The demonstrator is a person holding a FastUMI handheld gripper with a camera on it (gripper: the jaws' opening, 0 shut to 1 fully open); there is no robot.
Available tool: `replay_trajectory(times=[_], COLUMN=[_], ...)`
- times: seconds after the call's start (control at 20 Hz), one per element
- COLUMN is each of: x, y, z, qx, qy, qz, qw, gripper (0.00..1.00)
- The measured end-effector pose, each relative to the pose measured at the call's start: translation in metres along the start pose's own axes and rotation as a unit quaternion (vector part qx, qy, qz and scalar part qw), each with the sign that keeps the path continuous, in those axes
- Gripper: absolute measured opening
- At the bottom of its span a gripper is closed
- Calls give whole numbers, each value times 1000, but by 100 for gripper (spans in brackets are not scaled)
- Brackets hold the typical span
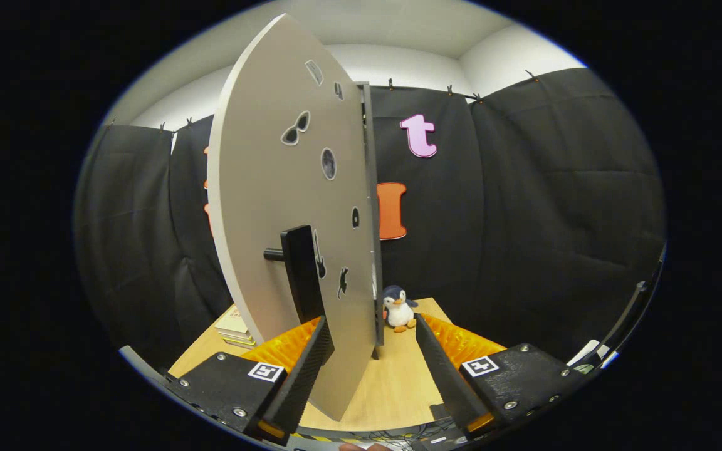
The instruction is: Open the shoe cabinet door, grab the shoes and put them into the shoe cabinet, then close the shoe cabinet door.
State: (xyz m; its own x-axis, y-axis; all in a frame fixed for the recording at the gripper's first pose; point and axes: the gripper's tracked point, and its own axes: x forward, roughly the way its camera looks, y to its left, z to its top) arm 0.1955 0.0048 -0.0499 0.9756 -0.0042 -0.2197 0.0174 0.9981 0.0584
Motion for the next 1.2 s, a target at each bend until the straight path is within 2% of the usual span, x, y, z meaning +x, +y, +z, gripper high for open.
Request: replay_trajectory(times=[0.35,0.7,1.1,1.2], x=[23,59,103,117], y=[71,151,208,205], z=[-3,11,17,21], qx=[16,46,9,0], qy=[-1,-11,-4,-10], qz=[7,58,98,93], qw=[1000,997,995,996], gripper=[89,91,91,91])
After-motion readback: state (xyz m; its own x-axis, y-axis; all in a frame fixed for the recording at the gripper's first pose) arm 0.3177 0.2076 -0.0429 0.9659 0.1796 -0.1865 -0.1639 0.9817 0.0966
